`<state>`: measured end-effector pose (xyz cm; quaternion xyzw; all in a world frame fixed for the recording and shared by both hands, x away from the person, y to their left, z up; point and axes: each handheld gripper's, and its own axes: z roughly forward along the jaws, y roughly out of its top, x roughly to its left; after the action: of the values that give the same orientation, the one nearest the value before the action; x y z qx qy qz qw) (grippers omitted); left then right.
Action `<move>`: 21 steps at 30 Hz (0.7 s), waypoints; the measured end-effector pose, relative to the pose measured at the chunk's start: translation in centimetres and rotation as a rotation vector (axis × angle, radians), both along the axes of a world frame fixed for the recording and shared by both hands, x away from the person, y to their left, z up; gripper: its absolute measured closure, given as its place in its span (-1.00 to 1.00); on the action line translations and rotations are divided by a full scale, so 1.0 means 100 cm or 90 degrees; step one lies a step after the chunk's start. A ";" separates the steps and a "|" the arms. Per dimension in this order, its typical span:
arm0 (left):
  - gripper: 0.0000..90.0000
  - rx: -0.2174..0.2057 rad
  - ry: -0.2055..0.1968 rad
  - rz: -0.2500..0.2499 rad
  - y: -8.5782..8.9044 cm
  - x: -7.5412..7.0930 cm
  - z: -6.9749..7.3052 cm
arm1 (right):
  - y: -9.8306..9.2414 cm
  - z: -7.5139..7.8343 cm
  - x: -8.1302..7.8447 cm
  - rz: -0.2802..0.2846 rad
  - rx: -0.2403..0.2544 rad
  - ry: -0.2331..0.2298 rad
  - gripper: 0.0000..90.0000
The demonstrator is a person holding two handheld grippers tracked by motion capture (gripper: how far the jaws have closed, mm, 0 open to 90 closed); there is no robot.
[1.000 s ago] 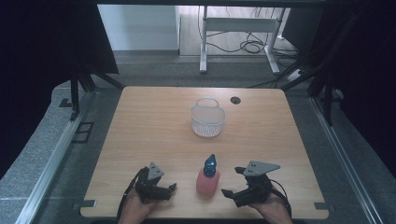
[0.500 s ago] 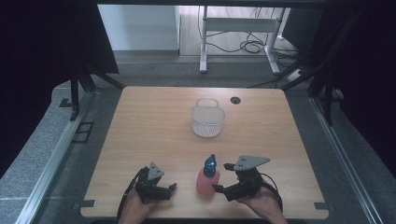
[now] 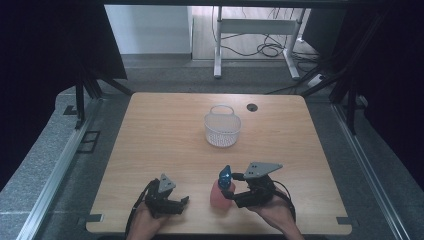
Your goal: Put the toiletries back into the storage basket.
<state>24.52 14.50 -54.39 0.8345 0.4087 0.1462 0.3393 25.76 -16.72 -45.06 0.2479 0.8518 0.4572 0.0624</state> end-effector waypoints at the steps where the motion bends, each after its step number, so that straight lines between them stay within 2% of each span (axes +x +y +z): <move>1: -0.77 0.000 0.000 0.000 0.000 0.000 0.000 | 0.000 0.000 0.001 0.000 -0.001 0.000 -0.29; 9: -0.77 0.000 0.000 0.000 0.000 0.000 0.000 | 0.007 0.002 0.004 0.004 0.004 0.001 -0.14; 21: -0.77 0.000 0.000 0.000 0.000 0.000 0.000 | 0.016 0.005 0.007 0.009 -0.014 -0.011 0.10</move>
<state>24.52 14.49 -54.39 0.8344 0.4089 0.1462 0.3394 26.48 -15.09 -44.60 0.2371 0.8579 0.4505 0.0692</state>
